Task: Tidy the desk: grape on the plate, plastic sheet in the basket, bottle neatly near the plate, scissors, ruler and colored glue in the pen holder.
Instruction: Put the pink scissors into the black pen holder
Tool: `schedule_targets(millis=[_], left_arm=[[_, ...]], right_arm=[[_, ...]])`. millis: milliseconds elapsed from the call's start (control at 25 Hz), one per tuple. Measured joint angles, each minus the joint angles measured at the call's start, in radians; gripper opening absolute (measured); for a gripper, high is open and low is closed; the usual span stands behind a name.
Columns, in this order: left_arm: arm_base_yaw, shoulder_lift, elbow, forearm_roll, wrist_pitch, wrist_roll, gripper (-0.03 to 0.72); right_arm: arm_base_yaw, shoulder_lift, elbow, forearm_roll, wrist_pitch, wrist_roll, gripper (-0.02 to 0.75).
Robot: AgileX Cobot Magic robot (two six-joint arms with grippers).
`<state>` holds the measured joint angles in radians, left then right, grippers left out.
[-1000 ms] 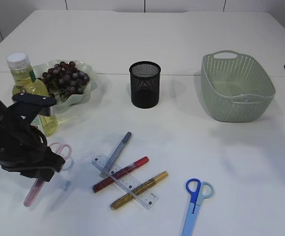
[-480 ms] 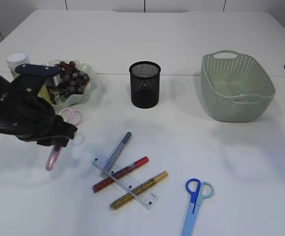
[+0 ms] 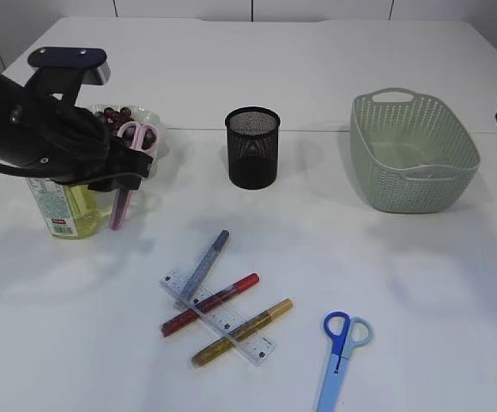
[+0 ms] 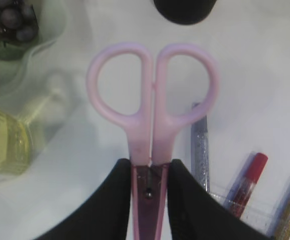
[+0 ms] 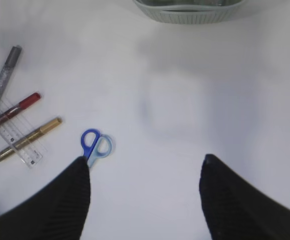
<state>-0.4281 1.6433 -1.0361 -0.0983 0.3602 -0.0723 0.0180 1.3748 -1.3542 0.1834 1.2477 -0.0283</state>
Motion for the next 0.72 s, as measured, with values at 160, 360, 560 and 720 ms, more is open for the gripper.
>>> schedule_targets(millis=[160, 360, 560, 720], left_arm=[[0.000, 0.000, 0.000, -0.006, -0.080, 0.000, 0.168], [-0.018, 0.000, 0.000, -0.008, -0.205, 0.000, 0.168], [-0.066, 0.010, 0.000, -0.006, -0.360, 0.000, 0.167], [-0.083, 0.051, 0.000, -0.002, -0.484, 0.000, 0.167]], right_arm=[[0.000, 0.000, 0.000, 0.000, 0.000, 0.000, 0.531], [0.000, 0.000, 0.000, 0.000, 0.000, 0.000, 0.531], [0.000, 0.000, 0.000, -0.002, 0.000, 0.000, 0.531], [0.000, 0.000, 0.000, -0.003, 0.000, 0.000, 0.531]])
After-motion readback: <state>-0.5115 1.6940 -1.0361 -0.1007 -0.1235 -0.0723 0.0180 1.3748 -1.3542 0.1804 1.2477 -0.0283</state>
